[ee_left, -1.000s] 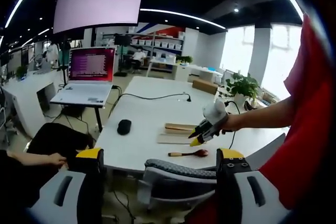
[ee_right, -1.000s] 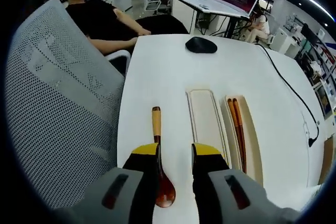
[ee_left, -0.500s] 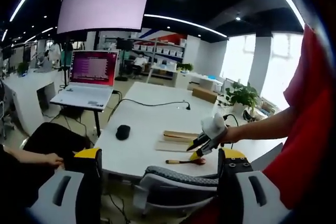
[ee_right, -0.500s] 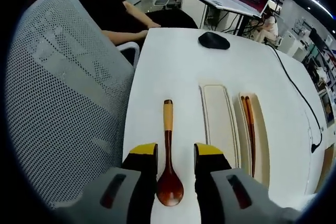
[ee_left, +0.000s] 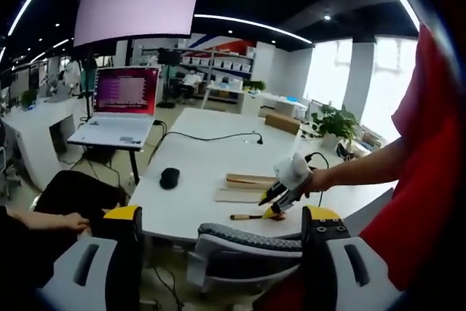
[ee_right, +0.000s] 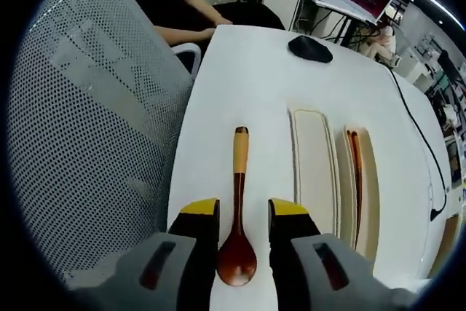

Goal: Arrange the utensils inside the cutlery case until each visible utensil rests in its matching compartment.

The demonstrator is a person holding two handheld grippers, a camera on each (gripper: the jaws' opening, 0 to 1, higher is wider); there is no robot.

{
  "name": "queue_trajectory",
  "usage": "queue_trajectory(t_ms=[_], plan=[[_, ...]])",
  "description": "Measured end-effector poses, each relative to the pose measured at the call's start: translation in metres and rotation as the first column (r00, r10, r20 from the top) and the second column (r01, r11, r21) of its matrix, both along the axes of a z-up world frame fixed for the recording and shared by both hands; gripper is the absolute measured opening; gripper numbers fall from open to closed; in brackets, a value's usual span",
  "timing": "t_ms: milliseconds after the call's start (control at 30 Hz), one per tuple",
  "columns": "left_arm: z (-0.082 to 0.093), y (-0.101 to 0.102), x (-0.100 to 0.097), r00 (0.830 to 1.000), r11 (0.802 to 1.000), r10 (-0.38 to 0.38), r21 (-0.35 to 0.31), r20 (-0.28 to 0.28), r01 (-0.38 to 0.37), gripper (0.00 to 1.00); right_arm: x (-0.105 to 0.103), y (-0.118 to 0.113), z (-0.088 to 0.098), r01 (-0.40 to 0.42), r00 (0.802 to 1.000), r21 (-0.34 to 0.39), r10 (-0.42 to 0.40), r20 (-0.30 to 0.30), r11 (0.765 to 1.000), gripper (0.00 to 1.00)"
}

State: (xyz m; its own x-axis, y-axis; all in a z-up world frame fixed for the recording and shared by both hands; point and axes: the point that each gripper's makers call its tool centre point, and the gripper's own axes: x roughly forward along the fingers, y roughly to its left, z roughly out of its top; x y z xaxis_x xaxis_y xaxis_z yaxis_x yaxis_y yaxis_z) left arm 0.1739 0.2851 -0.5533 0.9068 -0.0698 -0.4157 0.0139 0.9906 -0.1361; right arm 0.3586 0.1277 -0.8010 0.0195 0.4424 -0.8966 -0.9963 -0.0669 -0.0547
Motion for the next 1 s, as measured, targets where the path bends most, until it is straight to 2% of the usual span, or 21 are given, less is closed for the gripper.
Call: queue_trajectory(t_ms=[133, 233, 333, 400, 467, 700, 833, 1000], plan=[[0.010, 0.001, -0.001, 1.000, 1.000, 0.003, 0.013, 0.030, -0.003, 0.92, 0.000, 0.004, -0.001, 0.015, 1.000, 0.014, -0.015, -0.010, 1.000, 0.21], [0.010, -0.003, 0.000, 0.999, 1.000, -0.001, 0.008, 0.040, 0.000, 0.92, -0.001, 0.003, -0.003, 0.020, 1.000, -0.009, -0.020, -0.005, 1.000, 0.19], [0.001, -0.009, 0.000, 1.000, 1.000, -0.013, -0.009, 0.012, 0.013, 0.91, -0.006, 0.005, -0.004, -0.001, 1.000, -0.013, 0.001, 0.002, 1.000, 0.18], [-0.001, -0.011, 0.000, 0.999, 0.999, -0.032, 0.013, -0.007, 0.033, 0.90, -0.004, 0.005, -0.007, -0.015, 1.000, -0.031, 0.015, 0.011, 0.999, 0.18], [0.001, -0.008, 0.000, 0.999, 0.999, -0.040, 0.031, 0.001, 0.040, 0.90, -0.004, 0.003, -0.013, -0.027, 1.000, -0.057, 0.027, 0.003, 0.998, 0.18], [0.005, 0.004, 0.000, 1.000, 1.000, -0.004, 0.020, 0.013, 0.004, 0.90, -0.004, -0.009, -0.015, -0.003, 1.000, -0.103, 0.002, -0.006, 0.995, 0.13], [-0.001, 0.006, -0.002, 1.000, 1.000, -0.007, 0.028, -0.011, 0.007, 0.89, -0.004, -0.008, -0.017, -0.012, 1.000, -0.112, 0.012, -0.005, 0.994, 0.12], [0.001, 0.010, -0.002, 1.000, 1.000, 0.011, 0.025, -0.002, -0.011, 0.89, -0.006, -0.007, -0.020, -0.042, 0.999, -0.142, 0.041, -0.011, 0.989, 0.11]])
